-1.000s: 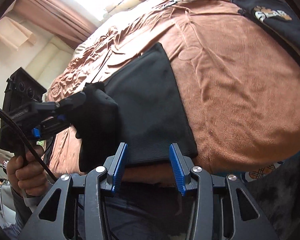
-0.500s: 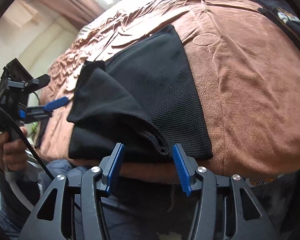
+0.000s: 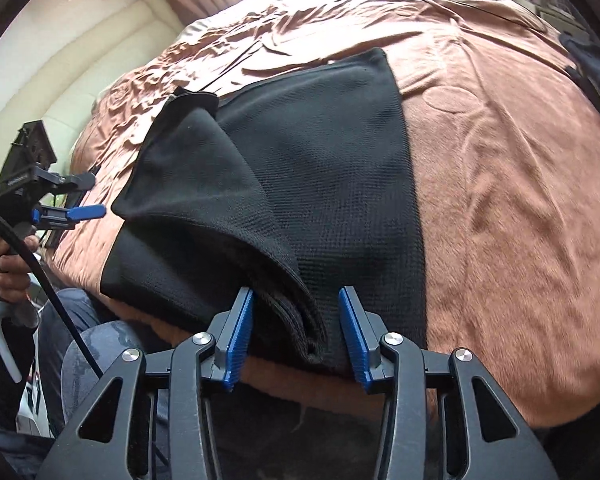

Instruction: Fold small clothes

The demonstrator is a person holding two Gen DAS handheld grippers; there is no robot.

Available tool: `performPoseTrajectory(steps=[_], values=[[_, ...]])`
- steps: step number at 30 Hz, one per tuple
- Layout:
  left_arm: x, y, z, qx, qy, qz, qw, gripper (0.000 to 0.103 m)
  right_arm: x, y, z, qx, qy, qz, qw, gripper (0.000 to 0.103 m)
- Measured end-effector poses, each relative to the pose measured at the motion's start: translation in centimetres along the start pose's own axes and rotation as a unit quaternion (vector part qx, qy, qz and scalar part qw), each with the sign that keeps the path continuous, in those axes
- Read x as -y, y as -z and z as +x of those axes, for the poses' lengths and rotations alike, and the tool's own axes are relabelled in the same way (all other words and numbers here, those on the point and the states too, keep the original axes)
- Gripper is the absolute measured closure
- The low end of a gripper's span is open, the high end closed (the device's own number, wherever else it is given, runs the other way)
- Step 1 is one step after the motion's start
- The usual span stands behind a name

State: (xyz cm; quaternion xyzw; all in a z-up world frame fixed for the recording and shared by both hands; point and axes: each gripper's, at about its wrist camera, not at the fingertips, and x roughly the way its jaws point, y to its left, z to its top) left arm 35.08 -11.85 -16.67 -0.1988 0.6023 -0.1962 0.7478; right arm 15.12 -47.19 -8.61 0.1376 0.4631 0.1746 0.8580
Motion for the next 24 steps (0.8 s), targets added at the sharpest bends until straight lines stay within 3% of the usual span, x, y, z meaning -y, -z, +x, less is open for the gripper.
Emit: performPoseTrajectory(steps=[3,5,8,9,10,13,16,24], values=[[-1.1,0.0,0.8,-0.008,-0.006,-0.006,0.9999,0.022,-0.1,-0.1,0.6,-0.001,-0.006,-0.016,1.0,0.063],[-1.7,-0.1,1.5,-0.013,0.005,-0.017,0.9998,0.027,-0.1,-0.1,1.0,-0.005,-0.007,-0.022,1.0,0.063],[-2.2,-0.1,2.3,-0.019,0.025,-0.035,0.9989,0.042,0.2,-0.1,1.2,-0.006,-0.014,-0.023,1.0,0.063],[-2.3,-0.1,2.5,-0.021,0.022,-0.037,0.9989,0.053,0.3,0.0,1.2,-0.004,-0.016,-0.022,1.0,0.065],[-2.3,-0.2,2.5,-0.019,0.017,-0.038,0.9989,0.066,0.4,0.0,1.2,-0.003,-0.013,-0.023,1.0,0.072],[-2.2,-0.6,2.1,-0.008,0.012,-0.046,0.9989,0.089,0.8,0.0,1.2,-0.005,-0.016,-0.014,1.0,0.097],[-1.4,-1.0,1.1,0.008,0.017,-0.035,0.9992,0.096,0.9,0.0,0.6,0.009,-0.016,-0.016,1.0,0.099],[3.7,-3.6,-2.7,0.068,0.024,0.04,0.9967,0.097,1.2,-0.3,-1.5,0.035,-0.025,-0.007,0.999,0.099]])
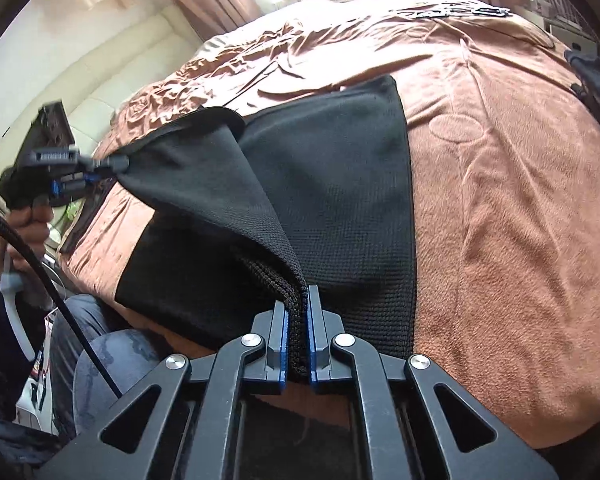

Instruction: Fold small clothes

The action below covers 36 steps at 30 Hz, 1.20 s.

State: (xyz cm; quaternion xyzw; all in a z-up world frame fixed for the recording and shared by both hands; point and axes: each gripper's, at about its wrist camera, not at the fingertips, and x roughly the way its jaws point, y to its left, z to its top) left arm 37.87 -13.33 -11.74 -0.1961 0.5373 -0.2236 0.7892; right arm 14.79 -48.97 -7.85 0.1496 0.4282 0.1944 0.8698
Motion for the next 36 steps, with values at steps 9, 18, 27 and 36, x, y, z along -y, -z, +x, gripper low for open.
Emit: performPoseTrajectory(steps=[9,18,27,36], values=[[5.7,-4.0,0.7,0.019,0.027,0.036,0.9988,0.097,1.2,-0.4,-1.2,0.011,-0.005,0.013,1.0,0.099],[10.8,-7.8,5.2,0.008,0.048,0.069,0.9964,0.097,2.7,0.3,-1.3,0.007,-0.02,0.042,0.999,0.099],[13.9,-10.5,11.1,-0.022,0.048,0.087,0.9948,0.097,4.3,0.8,-1.1,-0.005,-0.035,0.073,0.997,0.099],[15.5,-11.6,17.8,-0.057,0.039,0.096,0.993,0.097,5.7,0.7,-1.0,-0.011,-0.036,0.091,0.995,0.099]])
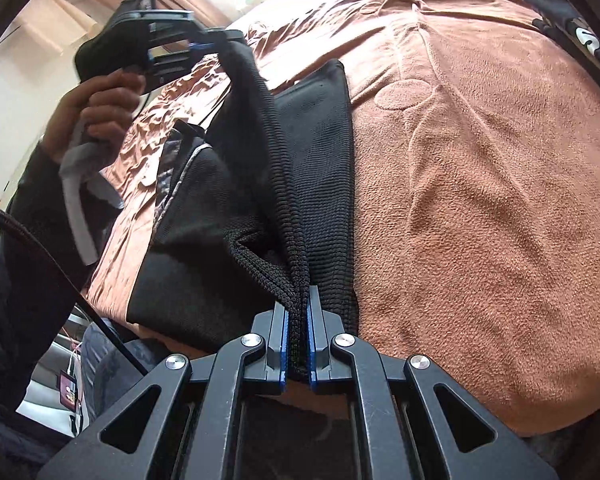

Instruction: Fold small clothes

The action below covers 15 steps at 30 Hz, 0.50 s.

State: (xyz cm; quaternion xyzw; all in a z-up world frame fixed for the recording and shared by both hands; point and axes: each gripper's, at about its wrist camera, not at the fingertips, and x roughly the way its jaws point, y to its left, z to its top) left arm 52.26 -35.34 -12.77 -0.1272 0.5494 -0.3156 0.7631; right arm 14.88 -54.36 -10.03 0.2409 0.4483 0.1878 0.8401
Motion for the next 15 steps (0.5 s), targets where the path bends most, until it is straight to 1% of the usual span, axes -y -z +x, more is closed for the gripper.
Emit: performPoseTrajectory(steps=[7,15], values=[[-0.5,-0.7,4.3,-0.025,-0.008,-0.001,0.9996,0.097,0.5,-0.1,0.9,-0.008,-0.003,0.006,1.0,0.099],[-0.8,-0.8,7.9,-0.056,-0.015,-0.005,0.9983,0.097,0.8,0.4,1.0,-0.014,-0.012,0.011,1.0,0.099]])
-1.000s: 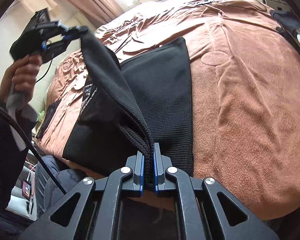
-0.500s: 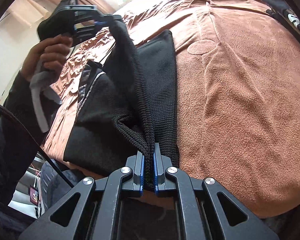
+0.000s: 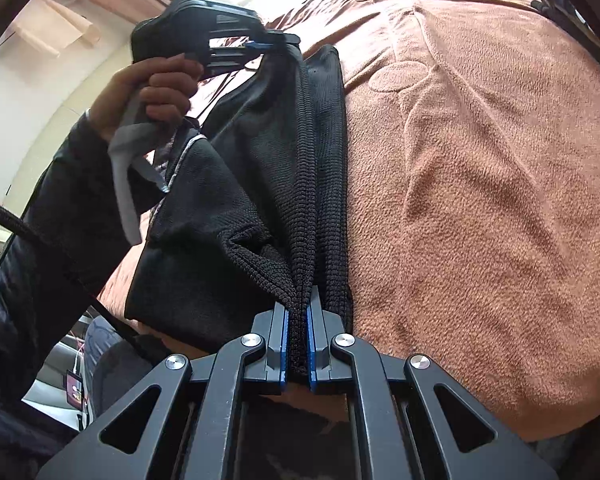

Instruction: Fold small clothes

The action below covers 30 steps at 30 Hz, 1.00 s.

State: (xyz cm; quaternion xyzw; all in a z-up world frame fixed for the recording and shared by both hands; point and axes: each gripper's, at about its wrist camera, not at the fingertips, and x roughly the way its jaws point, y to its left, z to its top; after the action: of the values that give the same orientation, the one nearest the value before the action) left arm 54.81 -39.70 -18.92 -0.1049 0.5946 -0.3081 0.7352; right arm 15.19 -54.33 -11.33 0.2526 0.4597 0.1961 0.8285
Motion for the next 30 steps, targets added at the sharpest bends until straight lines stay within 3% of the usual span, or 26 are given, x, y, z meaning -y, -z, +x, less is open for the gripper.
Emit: performPoseTrajectory(steps=[5,7,10,18,26,30], values=[[0.1,0.0,1.4,-0.017,-0.01,-0.011,0.9997,0.092,0.3,0.3,0.0,-0.001,-0.005,0.006,1.0,0.099],[0.1,0.0,1.3,-0.018,-0.002,-0.017,0.9997,0.069,0.3,0.4,0.0,0.0,-0.005,0.007,1.0,0.099],[0.6,0.2,-0.1,-0.001,0.0,-0.011,0.9999,0.05,0.5,0.5,-0.2,0.004,-0.007,0.009,1.0,0.099],[0.1,1.8,-5.8,0.02,-0.016,0.013,0.9996,0.049,0.3,0.7,-0.1,0.006,0.004,0.009,1.0,0.099],[-4.1,5.3,-11.5,0.04,-0.04,-0.005,0.9984,0.049,-0.6,0.9,-0.4,0.009,0.028,0.002,1.0,0.099],[-6.6,7.9,-13.8,0.045,-0.045,-0.024,0.9977,0.049,-1.7,0.9,-0.7,0.009,0.066,-0.009,0.998,0.097]])
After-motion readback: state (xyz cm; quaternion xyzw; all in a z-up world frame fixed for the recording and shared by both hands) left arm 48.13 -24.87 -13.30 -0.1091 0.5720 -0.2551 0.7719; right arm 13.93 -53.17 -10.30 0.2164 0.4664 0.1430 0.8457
